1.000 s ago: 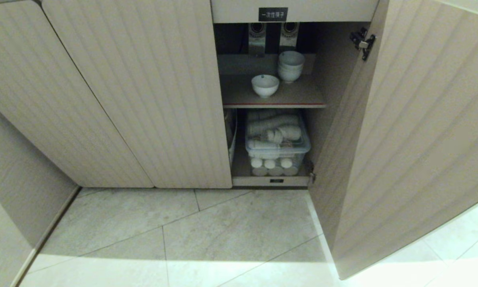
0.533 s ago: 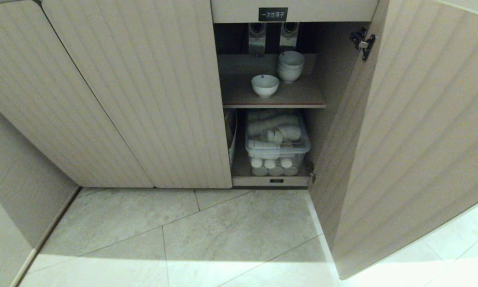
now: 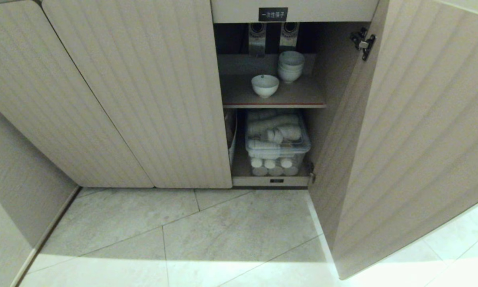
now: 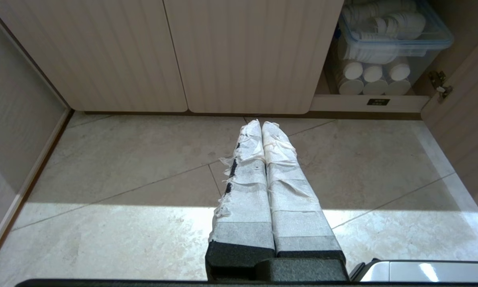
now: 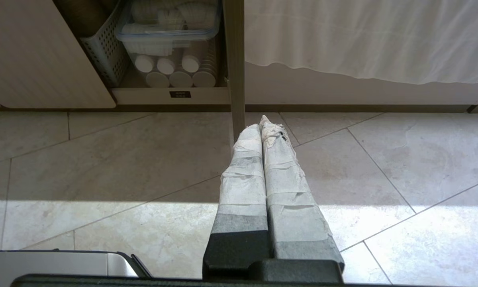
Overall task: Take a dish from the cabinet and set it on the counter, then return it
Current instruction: Close the cabinet door
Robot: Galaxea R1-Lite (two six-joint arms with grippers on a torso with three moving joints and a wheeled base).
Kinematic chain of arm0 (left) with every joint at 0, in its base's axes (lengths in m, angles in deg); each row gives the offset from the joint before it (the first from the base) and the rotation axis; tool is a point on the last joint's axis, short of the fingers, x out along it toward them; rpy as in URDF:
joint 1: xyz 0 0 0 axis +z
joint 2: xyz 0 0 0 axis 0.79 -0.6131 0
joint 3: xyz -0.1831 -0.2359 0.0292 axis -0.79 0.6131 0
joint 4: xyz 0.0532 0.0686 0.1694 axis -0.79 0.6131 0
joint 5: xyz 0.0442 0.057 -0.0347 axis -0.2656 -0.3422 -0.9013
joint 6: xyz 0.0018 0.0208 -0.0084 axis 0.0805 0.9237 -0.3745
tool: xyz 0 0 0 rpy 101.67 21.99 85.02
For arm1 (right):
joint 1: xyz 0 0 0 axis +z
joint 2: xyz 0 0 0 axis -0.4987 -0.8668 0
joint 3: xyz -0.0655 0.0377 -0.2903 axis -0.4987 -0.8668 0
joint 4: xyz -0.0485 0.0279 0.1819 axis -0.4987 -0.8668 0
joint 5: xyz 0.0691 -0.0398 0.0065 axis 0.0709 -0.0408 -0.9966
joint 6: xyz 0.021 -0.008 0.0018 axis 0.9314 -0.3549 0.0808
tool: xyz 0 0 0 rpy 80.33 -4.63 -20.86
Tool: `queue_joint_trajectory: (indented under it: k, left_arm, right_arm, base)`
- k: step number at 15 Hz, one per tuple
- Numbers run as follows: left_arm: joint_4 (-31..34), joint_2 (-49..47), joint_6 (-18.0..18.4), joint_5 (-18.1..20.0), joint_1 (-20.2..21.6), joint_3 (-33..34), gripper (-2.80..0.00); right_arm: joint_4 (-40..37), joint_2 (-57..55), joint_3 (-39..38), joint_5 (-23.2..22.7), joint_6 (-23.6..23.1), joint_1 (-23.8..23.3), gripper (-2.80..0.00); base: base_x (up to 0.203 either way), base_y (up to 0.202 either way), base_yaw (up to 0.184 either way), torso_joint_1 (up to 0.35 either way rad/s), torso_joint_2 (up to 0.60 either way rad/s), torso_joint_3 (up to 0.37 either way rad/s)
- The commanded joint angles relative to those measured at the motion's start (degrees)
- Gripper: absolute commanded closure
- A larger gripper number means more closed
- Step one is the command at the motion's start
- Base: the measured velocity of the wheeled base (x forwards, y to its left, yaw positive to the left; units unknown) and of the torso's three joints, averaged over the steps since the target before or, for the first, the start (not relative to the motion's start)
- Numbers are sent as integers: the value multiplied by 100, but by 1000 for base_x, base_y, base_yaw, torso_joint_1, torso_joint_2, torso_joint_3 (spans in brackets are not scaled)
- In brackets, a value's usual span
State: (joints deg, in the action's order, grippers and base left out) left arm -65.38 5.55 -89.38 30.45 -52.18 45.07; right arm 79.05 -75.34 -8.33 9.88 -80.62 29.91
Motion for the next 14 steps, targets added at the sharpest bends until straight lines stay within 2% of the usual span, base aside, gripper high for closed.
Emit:
queue_joint_trajectory:
  k: [1,5,6,9,14]
  left_arm:
    - [-4,2,-3,-1,0,0,0]
    - [-4,2,-3,-1,0,0,0]
    - [-4,2,-3,-1,0,0,0]
    - [-4,2,-3,-1,0,0,0]
    - [-4,2,-3,-1,0,0,0]
  right_arm:
    - [9,-7,0,3,64,0,0]
    - [253,-7,130,50,114,0,0]
    - [216,-7,251,230,160,0,0]
    - [-9,-7,563,769,345,0,0]
    - [-670,-102,1340,835,342,0,0]
  base:
    - [0,0,0,0,0,0]
    - [0,0,0,0,0,0]
    - [0,0,0,0,0,0]
    - [0,0,0,0,0,0]
    - [0,0,0,0,0,0]
